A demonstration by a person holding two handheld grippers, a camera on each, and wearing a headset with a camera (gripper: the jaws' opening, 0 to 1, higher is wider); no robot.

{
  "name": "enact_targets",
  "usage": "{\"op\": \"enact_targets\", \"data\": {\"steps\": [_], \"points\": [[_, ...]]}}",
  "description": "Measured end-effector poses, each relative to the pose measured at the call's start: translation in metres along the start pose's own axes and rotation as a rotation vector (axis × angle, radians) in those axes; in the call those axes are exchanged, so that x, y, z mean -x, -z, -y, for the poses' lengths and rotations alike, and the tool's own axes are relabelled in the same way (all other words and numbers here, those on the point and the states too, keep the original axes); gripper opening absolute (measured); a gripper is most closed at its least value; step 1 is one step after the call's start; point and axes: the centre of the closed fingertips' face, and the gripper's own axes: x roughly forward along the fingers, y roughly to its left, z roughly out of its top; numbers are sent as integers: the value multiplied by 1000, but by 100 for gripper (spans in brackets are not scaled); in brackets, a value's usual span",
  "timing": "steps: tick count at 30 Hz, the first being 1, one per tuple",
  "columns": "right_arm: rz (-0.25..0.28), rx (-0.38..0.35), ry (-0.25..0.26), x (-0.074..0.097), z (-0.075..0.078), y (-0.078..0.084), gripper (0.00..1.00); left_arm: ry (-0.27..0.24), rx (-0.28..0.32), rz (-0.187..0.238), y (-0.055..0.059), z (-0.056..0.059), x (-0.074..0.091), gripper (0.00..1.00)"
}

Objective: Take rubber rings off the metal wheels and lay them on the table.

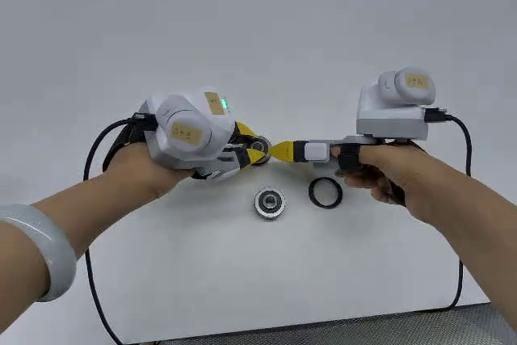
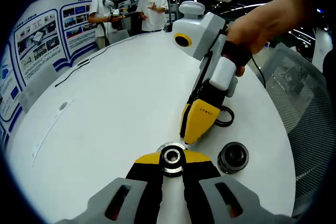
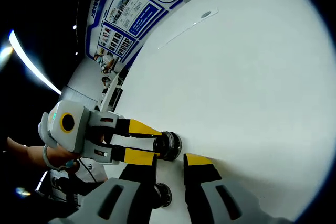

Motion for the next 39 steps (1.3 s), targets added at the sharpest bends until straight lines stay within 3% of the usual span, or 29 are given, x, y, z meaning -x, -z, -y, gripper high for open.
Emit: {"op": "enact_targets", "data": {"steps": [10, 22, 25, 26, 39], "points": [[-6, -75, -9, -6, 3, -3, 20, 2, 2, 7, 0, 0, -1, 14], [-14, -106, -29, -10, -4, -2, 18, 1, 10, 8, 2, -1, -2, 14], [-11, -102, -29, -8, -5, -3, 17, 0, 10, 6, 2, -1, -2, 14], [-5, -107, -56, -7, -9, -5, 13, 0, 11, 6, 2, -1, -2, 14], [0, -57, -31, -4, -5, -8, 3, -2, 11, 3, 2, -2, -3, 14]]}}
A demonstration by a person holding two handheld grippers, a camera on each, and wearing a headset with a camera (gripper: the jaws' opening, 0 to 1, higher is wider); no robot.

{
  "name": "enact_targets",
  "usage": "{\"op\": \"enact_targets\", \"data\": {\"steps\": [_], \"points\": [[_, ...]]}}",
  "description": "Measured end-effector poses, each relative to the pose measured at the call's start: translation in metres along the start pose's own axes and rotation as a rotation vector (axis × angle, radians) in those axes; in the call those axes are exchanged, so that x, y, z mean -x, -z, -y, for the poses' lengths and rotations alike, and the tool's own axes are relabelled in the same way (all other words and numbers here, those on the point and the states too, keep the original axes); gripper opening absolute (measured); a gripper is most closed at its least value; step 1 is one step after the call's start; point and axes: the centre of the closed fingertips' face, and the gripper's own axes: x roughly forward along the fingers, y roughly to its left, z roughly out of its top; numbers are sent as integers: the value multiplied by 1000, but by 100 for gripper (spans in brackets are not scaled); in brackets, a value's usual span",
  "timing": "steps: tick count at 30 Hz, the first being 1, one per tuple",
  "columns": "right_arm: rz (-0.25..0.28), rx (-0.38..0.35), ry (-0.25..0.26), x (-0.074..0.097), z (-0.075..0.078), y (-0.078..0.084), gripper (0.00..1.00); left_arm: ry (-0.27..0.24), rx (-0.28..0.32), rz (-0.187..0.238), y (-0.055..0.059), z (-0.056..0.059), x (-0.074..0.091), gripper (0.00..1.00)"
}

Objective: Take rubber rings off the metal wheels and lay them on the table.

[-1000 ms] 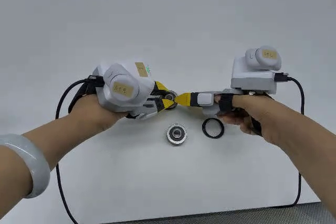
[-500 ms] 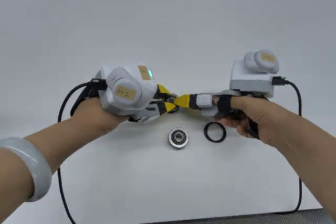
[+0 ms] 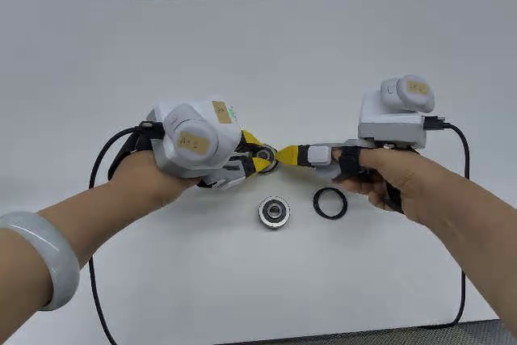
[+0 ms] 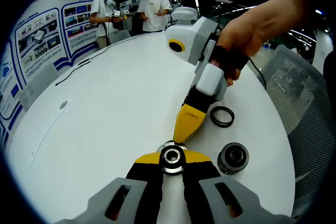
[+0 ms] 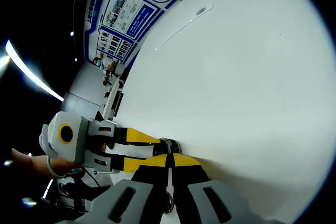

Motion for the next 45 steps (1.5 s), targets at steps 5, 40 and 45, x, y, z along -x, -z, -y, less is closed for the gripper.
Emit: {"op": "enact_targets", "data": {"steps": [5, 40, 45], "points": [[3, 9, 0, 0, 2, -1, 2, 0, 0, -1, 0, 0, 0, 14], [30, 5, -25, -1, -12, -2, 2, 13, -4, 1, -2, 1, 2, 14], [34, 0, -18, -1, -10, -3, 2, 5, 5, 9, -2, -1, 5, 18]]}}
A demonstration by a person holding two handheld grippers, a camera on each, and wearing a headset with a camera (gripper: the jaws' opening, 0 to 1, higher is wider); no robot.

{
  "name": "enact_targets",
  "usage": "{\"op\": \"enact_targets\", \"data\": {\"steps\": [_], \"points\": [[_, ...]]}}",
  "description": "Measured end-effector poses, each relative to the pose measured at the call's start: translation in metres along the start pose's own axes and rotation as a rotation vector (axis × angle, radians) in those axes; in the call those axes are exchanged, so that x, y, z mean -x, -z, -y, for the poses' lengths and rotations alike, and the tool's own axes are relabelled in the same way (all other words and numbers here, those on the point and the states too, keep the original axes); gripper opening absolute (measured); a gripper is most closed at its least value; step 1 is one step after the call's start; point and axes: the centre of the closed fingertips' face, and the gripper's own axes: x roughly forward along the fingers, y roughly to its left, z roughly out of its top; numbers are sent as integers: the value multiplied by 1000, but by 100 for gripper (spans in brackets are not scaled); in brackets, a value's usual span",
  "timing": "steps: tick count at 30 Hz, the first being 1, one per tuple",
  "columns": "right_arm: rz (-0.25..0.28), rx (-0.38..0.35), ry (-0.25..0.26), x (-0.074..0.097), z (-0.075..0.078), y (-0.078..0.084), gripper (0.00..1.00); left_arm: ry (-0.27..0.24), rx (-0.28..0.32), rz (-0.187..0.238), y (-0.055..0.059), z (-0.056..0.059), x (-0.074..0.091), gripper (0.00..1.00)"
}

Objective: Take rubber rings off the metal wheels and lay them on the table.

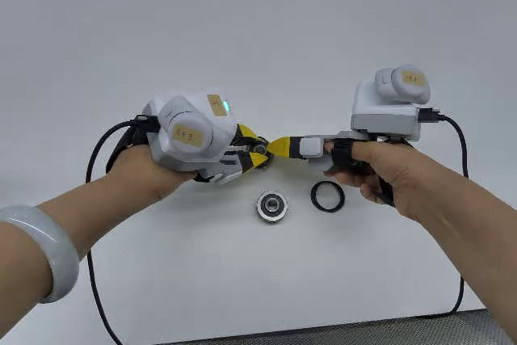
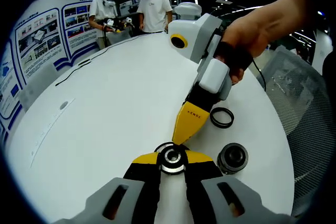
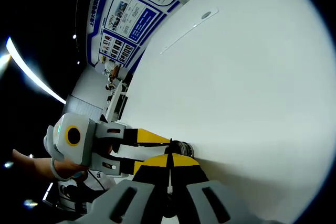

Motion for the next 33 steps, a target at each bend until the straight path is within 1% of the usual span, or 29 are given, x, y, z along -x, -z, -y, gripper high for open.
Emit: {"op": "enact_targets", "data": {"steps": [2, 6, 8, 12, 14, 18, 22, 25, 27, 33], "points": [[1, 2, 4, 0, 1, -1, 2, -3, 5, 7, 0, 0, 2, 22], [-1, -6, 7, 1, 3, 0, 2, -15, 1, 14, 0, -1, 6, 25], [-2, -4, 5, 1, 2, 0, 2, -21, 2, 15, 1, -2, 8, 27], [-2, -4, 1, 1, 1, 0, 2, -32, 8, 11, 6, -4, 9, 36], [-2, -5, -2, 1, -1, 0, 2, -35, 11, 11, 7, -5, 11, 37], [0, -4, -13, 2, -5, 1, 2, -44, 19, 22, 7, -7, 13, 42], [0, -2, -20, 3, -9, 1, 2, -46, 24, 15, 10, -7, 14, 46], [2, -2, -30, 4, -14, 2, 2, -50, 25, 21, 11, -7, 17, 49], [5, 2, -34, 5, -16, 2, 2, -52, 31, 16, 14, -7, 18, 51], [23, -1, -46, 16, -21, 3, 2, -53, 43, 27, 15, -6, 21, 56]]}}
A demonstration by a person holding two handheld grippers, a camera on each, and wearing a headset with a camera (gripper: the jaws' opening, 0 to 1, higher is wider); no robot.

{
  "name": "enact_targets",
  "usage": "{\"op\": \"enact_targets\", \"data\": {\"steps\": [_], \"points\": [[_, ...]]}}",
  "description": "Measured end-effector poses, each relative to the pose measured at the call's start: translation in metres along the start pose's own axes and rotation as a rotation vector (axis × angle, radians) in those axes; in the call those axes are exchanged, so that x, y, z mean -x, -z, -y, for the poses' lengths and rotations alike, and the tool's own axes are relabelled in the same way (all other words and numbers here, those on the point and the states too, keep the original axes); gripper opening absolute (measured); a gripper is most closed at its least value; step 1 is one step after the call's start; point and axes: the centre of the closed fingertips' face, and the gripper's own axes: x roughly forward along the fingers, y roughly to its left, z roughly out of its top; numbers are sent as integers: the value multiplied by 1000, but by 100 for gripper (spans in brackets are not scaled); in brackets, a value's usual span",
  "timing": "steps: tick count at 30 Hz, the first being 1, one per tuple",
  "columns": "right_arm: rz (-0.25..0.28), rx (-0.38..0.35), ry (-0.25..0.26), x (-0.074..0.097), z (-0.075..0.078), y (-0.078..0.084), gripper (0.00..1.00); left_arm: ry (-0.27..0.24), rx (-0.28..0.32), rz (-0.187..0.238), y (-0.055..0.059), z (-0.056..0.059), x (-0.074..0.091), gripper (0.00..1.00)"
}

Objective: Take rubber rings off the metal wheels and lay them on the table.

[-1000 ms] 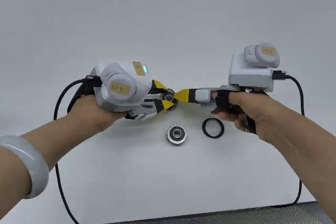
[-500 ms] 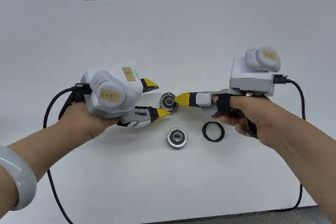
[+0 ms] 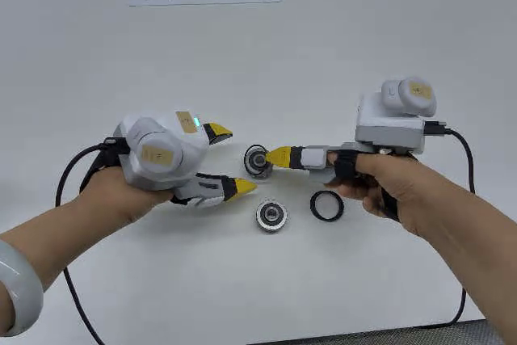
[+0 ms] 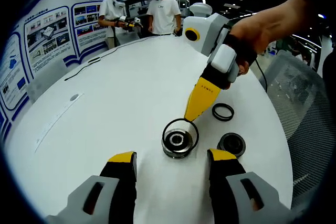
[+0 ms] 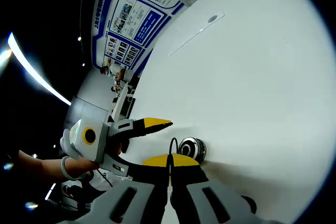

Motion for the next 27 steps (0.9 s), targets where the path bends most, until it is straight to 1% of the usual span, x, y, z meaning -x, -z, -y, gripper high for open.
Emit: {"op": "enact_targets", "data": {"steps": [5, 7, 12, 20, 23, 25, 27], "points": [[18, -5, 2, 14, 0, 2, 2, -3, 10, 15, -2, 2, 4, 58], [25, -11, 5, 20, 1, 4, 2, -4, 22, 27, -3, 1, 5, 60], [35, -31, 26, 32, 10, 13, 2, -3, 29, 21, -1, 3, 6, 62], [47, -61, 49, 50, 19, 26, 2, 2, 37, 45, -6, 9, 11, 65], [53, -77, 62, 57, 24, 31, 2, 9, 46, 62, -8, 11, 12, 68], [57, -88, 68, 61, 28, 34, 2, 5, 45, 57, -6, 11, 13, 69], [59, -95, 79, 64, 32, 38, 2, 5, 55, 61, -5, 12, 14, 69]]}}
